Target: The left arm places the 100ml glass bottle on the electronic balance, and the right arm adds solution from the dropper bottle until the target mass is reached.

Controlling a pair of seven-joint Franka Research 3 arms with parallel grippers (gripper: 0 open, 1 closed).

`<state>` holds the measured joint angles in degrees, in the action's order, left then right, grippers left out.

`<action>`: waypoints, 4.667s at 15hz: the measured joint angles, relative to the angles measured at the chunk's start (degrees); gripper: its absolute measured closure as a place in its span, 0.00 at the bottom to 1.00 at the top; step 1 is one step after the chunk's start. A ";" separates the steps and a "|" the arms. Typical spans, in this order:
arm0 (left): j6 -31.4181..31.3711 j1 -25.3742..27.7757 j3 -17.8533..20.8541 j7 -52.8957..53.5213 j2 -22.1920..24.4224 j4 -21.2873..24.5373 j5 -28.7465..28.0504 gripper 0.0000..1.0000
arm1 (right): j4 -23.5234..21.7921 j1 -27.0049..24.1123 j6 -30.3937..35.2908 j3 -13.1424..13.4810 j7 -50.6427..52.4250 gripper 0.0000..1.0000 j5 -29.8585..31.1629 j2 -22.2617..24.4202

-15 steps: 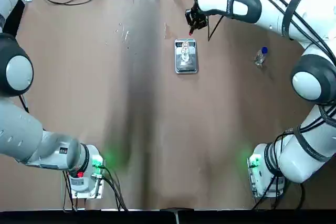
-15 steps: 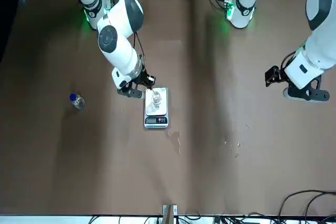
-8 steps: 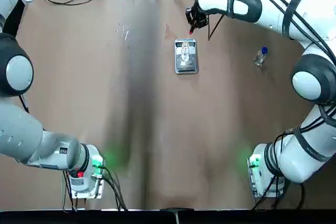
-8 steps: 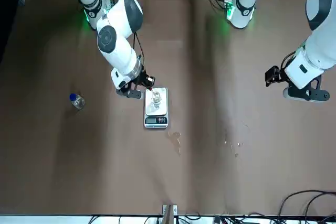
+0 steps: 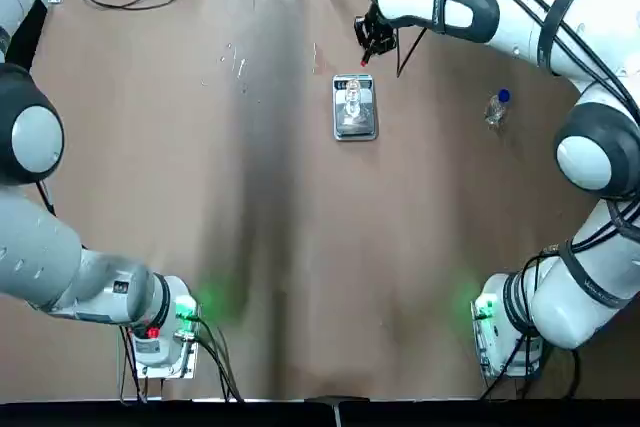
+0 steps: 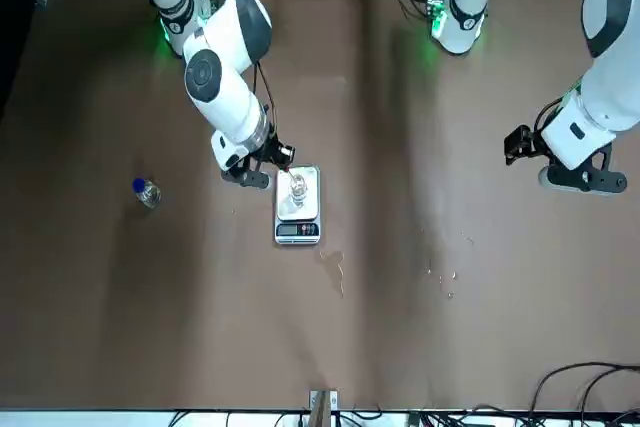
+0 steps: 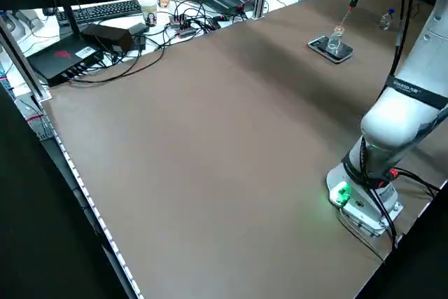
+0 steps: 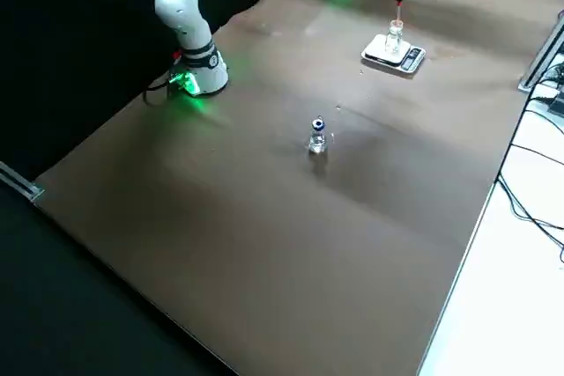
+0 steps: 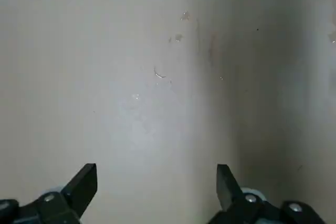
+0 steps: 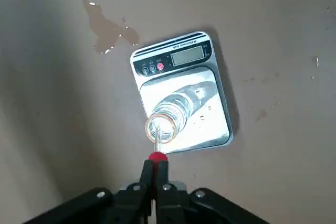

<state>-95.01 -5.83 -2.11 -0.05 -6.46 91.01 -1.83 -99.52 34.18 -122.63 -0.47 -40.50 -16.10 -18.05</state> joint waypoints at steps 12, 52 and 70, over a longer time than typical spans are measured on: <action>0.00 -0.01 0.02 0.02 0.00 0.00 0.00 0.00 | 0.36 0.01 0.65 -0.02 -0.07 0.96 0.00 0.00; 0.02 0.37 0.00 -0.34 1.15 -0.90 -0.02 0.00 | -7.62 -39.39 18.27 1.37 35.46 0.96 15.91 9.21; 0.05 0.38 0.04 -0.38 1.15 -0.90 -0.02 0.00 | -15.38 -40.55 10.66 1.04 38.97 0.96 16.03 11.61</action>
<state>-94.96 -5.45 -2.07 -0.42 -5.31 90.12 -1.85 -114.90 -6.37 -111.97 0.57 -1.53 -0.08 -6.44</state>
